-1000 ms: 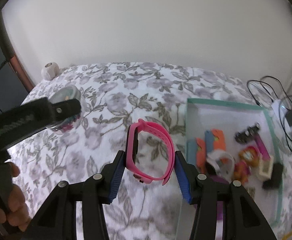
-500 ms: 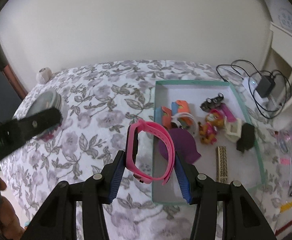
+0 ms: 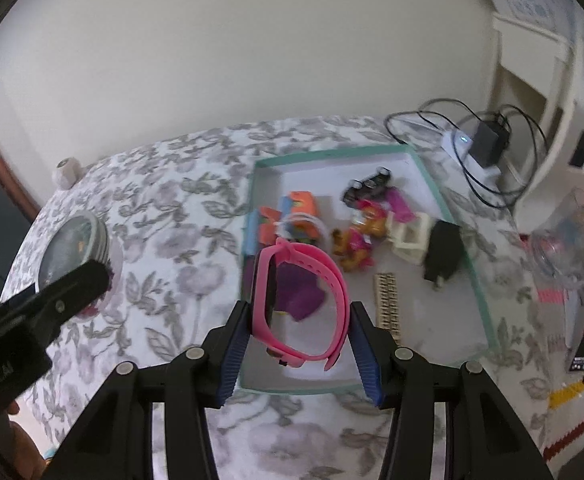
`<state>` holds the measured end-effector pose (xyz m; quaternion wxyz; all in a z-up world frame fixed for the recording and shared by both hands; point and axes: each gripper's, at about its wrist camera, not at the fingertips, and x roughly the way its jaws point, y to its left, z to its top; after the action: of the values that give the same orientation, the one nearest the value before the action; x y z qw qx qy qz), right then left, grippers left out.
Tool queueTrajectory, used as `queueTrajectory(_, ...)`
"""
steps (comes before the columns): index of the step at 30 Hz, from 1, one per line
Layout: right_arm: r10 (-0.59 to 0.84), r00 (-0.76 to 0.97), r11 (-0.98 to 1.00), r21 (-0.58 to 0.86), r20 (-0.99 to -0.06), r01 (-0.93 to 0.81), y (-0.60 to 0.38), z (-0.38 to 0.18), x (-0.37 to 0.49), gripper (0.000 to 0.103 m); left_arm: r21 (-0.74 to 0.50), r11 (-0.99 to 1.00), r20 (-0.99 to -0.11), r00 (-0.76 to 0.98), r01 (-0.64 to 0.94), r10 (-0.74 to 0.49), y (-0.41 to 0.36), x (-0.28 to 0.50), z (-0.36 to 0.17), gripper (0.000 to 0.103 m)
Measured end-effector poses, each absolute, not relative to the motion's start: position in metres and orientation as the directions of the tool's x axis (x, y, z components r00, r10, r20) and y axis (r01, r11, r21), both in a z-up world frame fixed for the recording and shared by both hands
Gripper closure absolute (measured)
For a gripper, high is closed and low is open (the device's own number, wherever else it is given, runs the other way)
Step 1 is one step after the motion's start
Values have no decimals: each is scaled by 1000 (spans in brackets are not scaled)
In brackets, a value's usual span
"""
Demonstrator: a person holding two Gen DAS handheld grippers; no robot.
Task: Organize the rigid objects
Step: 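Carry the tin and pink band into the box and open both tools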
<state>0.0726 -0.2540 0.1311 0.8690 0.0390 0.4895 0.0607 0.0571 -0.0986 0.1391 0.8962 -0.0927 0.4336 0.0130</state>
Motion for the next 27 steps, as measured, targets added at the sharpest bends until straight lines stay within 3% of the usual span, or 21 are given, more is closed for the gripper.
queueTrajectory(5,80,511,996,89,-856,-7,-280,121,76,51,-101,995,-785,616,-15,-70,-132,62,127,30)
queueTrajectory(12,-3,508,997,39,-861,73,-313,108,79,51,-136,990,-808,575,38,-133,-156,68,109,30)
queueTrajectory(19,-12,495,984,78,-869,160,-345,99,79,51,-123,988,-823,546,97,-156,-184,69,98,30)
queueTrajectory(27,-6,480,987,72,-877,143,-342,91,81,51,-89,988,-849,509,123,-140,-199,70,83,30)
